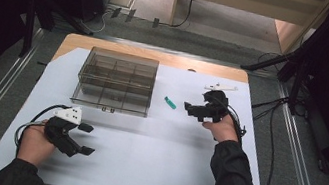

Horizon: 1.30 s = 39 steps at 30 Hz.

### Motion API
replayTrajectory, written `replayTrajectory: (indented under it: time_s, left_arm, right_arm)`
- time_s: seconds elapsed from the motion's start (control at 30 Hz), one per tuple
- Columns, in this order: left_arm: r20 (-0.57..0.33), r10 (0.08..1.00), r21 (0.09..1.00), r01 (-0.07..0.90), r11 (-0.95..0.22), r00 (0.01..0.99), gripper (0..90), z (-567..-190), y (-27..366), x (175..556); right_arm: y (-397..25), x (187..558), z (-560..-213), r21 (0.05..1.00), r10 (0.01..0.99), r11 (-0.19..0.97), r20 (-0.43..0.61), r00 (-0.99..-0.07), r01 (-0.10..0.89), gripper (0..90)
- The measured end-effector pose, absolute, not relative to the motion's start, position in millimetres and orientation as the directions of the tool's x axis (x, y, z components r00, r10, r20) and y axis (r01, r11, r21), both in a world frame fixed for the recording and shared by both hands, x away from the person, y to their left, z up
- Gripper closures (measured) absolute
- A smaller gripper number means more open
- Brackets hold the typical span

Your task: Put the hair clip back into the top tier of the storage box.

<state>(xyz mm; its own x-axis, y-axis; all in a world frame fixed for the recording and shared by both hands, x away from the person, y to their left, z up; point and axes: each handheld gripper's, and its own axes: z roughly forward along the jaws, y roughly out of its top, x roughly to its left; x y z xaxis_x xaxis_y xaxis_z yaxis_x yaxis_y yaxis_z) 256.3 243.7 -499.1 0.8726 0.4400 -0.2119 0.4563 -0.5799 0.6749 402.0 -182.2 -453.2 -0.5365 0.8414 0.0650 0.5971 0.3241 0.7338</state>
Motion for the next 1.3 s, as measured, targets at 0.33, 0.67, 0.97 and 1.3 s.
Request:
replayTrajectory:
  time_s: [0.33,0.67,0.97,1.3]
  left_arm:
    - [-0.199,0.447,0.678,0.452,-0.580,0.872,18.9,-497.7,248.0,254.7]
    - [-0.199,0.456,0.684,0.456,-0.569,0.867,18.9,-497.5,249.9,253.1]
    - [-0.197,0.453,0.682,0.453,-0.574,0.870,18.9,-497.7,250.5,252.8]
    - [-0.190,0.462,0.688,0.453,-0.567,0.866,18.7,-497.2,251.1,252.1]
  right_arm:
    - [-192.7,397.7,-438.6,0.743,0.805,0.353,0.068,-0.589,0.569,9.6]
    - [-198.0,393.4,-420.4,0.756,0.793,0.371,0.044,-0.608,0.539,40.5]
    - [-201.4,393.1,-411.9,0.746,0.795,0.380,0.038,-0.605,0.547,58.4]
    - [-201.7,389.1,-402.0,0.747,0.802,0.349,0.075,-0.592,0.567,64.4]
